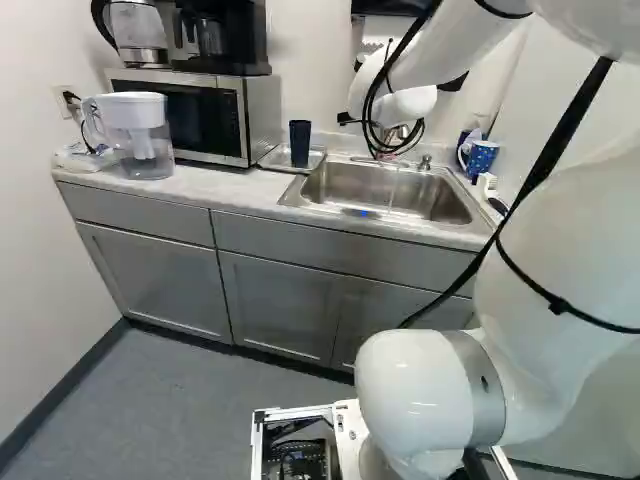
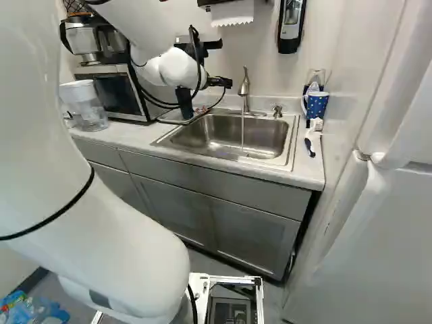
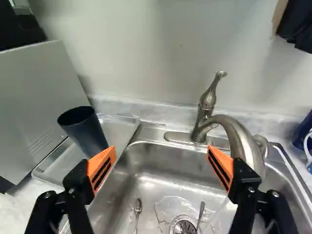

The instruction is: Rinse the cup and place it in the tray

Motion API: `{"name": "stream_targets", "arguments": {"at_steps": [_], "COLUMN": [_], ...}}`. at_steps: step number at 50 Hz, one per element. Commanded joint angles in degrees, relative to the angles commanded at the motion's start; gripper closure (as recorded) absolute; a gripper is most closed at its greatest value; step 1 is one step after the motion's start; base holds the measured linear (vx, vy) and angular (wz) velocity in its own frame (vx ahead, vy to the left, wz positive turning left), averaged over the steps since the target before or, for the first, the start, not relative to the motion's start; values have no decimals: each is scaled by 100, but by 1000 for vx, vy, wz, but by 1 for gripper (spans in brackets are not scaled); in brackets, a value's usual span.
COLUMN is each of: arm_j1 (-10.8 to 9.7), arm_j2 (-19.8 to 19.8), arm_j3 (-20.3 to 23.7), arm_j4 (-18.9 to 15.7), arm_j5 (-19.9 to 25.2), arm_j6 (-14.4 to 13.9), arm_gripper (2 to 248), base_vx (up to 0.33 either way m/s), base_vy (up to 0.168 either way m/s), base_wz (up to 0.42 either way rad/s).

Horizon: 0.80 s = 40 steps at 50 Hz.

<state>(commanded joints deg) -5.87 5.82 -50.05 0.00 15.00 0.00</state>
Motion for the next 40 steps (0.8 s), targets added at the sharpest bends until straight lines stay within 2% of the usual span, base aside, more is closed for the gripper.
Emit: {"name": "stream_targets", "arguments": {"at_steps": [40], "arm_j1": [-73], "arm_j2": [139], "arm_j3": [132], "arm_j4": [0], "arm_j5": [-1014], "arm_j6": [0], "arm_gripper": [3], "base_vx": [0], "base_vy": [0], "base_wz": [0]}}
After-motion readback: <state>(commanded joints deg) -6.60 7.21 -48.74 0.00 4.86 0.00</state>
